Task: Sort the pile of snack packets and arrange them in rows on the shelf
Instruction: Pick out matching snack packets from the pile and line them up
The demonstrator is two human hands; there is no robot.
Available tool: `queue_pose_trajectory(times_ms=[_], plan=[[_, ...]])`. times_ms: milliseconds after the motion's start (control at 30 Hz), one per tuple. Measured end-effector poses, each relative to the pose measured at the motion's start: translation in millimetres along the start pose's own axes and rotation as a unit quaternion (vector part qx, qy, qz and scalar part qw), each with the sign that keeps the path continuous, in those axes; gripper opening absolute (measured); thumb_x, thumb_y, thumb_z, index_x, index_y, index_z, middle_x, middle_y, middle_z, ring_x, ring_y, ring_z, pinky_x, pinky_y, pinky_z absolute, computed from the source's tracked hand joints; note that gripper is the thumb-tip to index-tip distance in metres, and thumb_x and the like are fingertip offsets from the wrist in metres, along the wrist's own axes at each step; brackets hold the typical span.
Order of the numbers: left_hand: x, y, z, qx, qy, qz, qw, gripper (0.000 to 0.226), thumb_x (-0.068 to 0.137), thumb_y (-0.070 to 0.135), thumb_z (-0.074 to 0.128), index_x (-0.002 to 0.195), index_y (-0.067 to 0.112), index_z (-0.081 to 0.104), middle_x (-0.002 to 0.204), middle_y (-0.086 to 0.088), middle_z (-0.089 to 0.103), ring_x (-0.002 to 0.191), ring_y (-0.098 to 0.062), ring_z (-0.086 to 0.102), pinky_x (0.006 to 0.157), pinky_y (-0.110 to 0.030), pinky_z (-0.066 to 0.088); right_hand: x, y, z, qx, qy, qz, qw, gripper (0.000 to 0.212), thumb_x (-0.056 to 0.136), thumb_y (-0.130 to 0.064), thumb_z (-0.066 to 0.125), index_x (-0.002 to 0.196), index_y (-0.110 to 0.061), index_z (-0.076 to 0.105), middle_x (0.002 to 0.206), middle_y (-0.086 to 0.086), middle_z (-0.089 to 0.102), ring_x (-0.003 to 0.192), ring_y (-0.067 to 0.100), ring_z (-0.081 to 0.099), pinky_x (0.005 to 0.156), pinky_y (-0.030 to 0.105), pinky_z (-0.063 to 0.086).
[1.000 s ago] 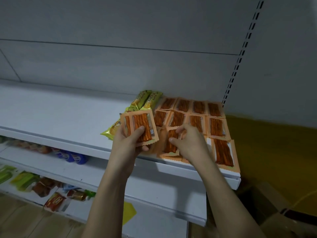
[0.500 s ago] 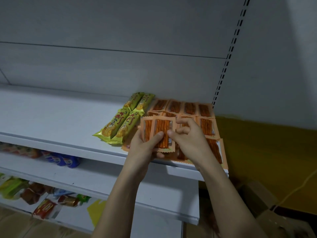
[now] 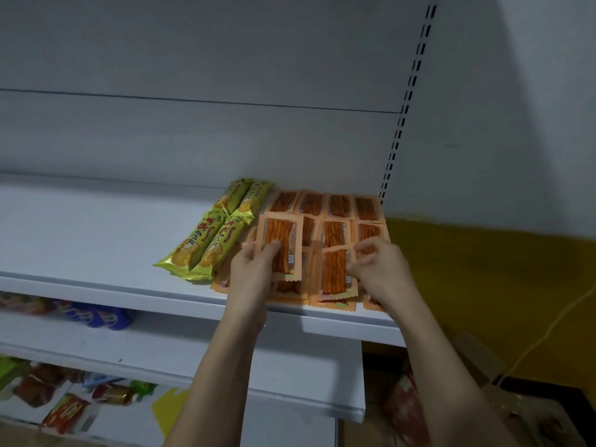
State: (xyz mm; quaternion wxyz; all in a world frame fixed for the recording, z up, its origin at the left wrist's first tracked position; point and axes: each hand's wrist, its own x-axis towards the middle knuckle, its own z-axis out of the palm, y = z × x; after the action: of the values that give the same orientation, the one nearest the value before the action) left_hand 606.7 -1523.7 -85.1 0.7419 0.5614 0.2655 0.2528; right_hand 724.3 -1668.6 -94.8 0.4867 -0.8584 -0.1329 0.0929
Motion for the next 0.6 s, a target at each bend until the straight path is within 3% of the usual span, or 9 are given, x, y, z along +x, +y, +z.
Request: queue_pose_trajectory(times_ms=[67,167,233,333,400,500,600], plan=[[1.0,-1.3,1.5,0.011,-0.005,-0.007,1.000,0.015,0.101,0.020,0.056,0.102,0.015,0.070,0.083,-0.001,0.078,0.076,-0.015,0.075,0.067,-0.031,0.056,-2.2,1.4,5.2,-0.053,0.025,-0.011,0.998,0.023,0.087,-0.015,0.074,0.103,-0.023,0.059,0.099,-0.001,0.068,0.084,0.016,0.067,0.062,0.029,0.056],[0.6,-3.2,5.1,0.013,-0.017,-0.016,1.000,0.013,0.101,0.021,0.058,0.101,0.016,0.069,0.085,-0.001,0.078,0.080,-0.016,0.076,0.068,-0.031,0.057,-6.4,-0.5,7.6,-0.112,0.065,-0.048,0.990,0.020,0.090,-0.021,0.072,0.106,-0.022,0.060,0.106,-0.002,0.063,0.089,0.013,0.062,0.056,0.018,0.044],[-1.0,-4.7,9.8,0.030,-0.033,-0.010,0.999,0.014,0.100,0.021,0.059,0.103,0.014,0.070,0.087,-0.002,0.079,0.081,-0.017,0.076,0.067,-0.030,0.058,-8.5,-6.1,5.6,-0.060,0.063,-0.071,0.994,0.018,0.094,-0.031,0.065,0.109,-0.023,0.061,0.103,-0.006,0.062,0.085,0.007,0.060,0.063,0.019,0.046],[-3.8,-9.2,19.3,0.060,-0.068,0.004,0.996,0.015,0.098,0.020,0.063,0.108,0.012,0.070,0.090,-0.003,0.078,0.084,-0.018,0.076,0.075,-0.034,0.061,-15.3,-20.7,1.7,0.104,-0.023,-0.035,0.994,0.028,0.093,-0.041,0.063,0.117,-0.027,0.057,0.106,-0.004,0.067,0.088,0.010,0.066,0.071,0.029,0.056],[-6.7,-10.3,25.3,0.076,-0.094,0.020,0.992,0.016,0.097,0.021,0.064,0.112,0.016,0.068,0.094,-0.001,0.078,0.087,-0.014,0.076,0.075,-0.031,0.060,-19.8,-26.5,-0.3,0.149,-0.052,-0.018,0.987,0.034,0.092,-0.031,0.068,0.123,-0.026,0.053,0.107,-0.001,0.068,0.092,0.012,0.069,0.076,0.035,0.061],[-6.4,-9.0,28.3,0.126,-0.106,0.079,0.983,0.021,0.098,0.024,0.062,0.118,0.022,0.065,0.094,0.001,0.076,0.085,-0.006,0.073,0.067,-0.020,0.056,-19.4,-27.9,-11.6,0.194,-0.022,-0.010,0.981,0.028,0.094,-0.013,0.065,0.119,-0.024,0.056,0.105,0.002,0.070,0.090,0.015,0.072,0.075,0.037,0.062],[3.3,-14.1,18.7,0.298,-0.066,0.180,0.935,0.028,0.099,0.029,0.061,0.127,0.028,0.062,0.101,0.012,0.070,0.089,0.000,0.066,0.074,-0.022,0.055,-13.6,-20.7,-29.3,0.156,0.024,0.000,0.987,0.024,0.097,-0.010,0.059,0.118,-0.022,0.056,0.100,-0.001,0.068,0.086,0.013,0.071,0.068,0.032,0.061]])
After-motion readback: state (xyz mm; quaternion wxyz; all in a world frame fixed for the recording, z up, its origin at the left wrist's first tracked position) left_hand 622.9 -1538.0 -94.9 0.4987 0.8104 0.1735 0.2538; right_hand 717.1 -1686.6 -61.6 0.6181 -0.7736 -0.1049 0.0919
